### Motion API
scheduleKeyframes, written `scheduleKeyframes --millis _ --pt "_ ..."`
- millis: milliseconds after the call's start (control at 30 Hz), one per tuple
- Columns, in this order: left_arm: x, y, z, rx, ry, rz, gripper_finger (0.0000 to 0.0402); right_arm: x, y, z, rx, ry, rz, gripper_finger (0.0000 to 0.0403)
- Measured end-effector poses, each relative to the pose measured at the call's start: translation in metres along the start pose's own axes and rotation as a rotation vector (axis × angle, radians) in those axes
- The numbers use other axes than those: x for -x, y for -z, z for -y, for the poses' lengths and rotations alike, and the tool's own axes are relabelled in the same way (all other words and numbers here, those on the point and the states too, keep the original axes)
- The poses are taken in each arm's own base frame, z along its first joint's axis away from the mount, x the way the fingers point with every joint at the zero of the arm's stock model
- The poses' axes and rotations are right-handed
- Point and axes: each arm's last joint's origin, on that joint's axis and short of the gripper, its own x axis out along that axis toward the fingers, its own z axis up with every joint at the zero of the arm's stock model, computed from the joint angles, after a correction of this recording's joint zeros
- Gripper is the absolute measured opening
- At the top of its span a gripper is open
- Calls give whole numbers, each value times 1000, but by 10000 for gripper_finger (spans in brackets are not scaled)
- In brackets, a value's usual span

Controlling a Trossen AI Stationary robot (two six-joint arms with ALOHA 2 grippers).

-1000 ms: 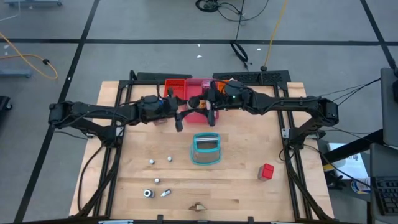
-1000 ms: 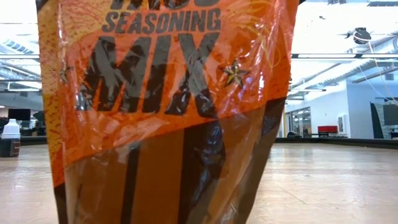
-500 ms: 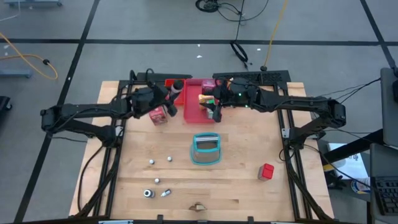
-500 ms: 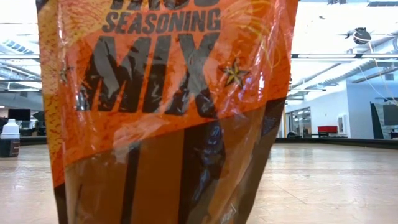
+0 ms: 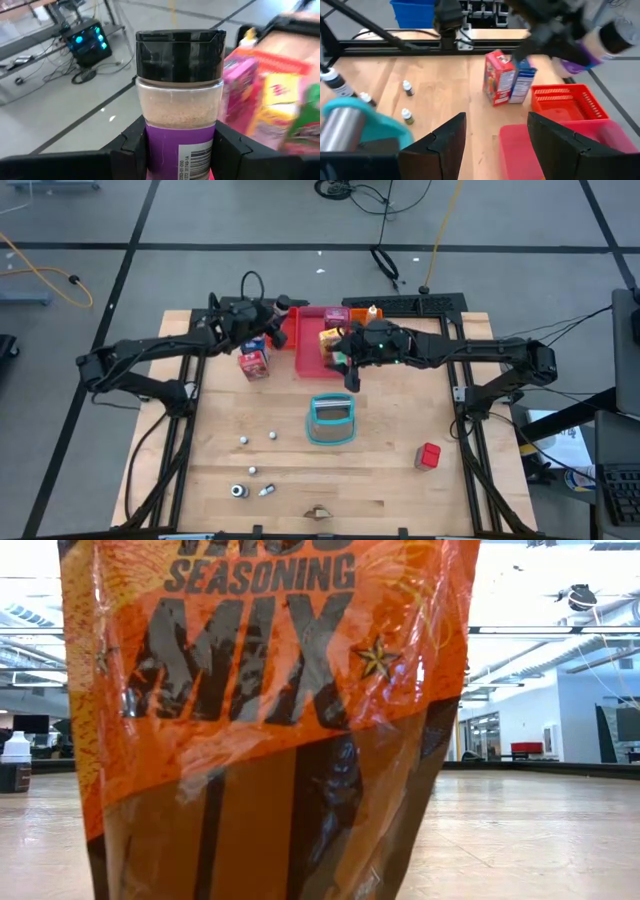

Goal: Pick & Place Kitchen Items
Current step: Put the purple seasoning bottle into the red bin

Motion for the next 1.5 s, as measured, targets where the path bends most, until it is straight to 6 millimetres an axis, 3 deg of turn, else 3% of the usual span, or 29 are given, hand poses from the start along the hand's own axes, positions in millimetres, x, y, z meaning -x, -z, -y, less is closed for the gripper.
scheduleKeyframes --millis 367,667,833,1033,1200,1400,1500 --pt "-26 17 -38 36 67 39 145 -2 9 -28 34 -80 -44 196" --pt "-25 52 -64 63 87 139 145 -11 34 -39 47 -105 -40 196" --pt "-21 69 -71 75 49 163 145 -13 37 -39 48 -109 3 196" --pt "-22 77 -78 54 36 158 145 -13 31 -39 50 -105 63 196" --pt "-34 86 -81 52 84 189 145 -10 27 -37 73 -68 100 196" --pt "-54 105 -88 77 120 206 145 11 14 -30 62 150 149 187" --pt "-58 102 -93 94 175 266 145 23 8 -29 63 164 182 181"
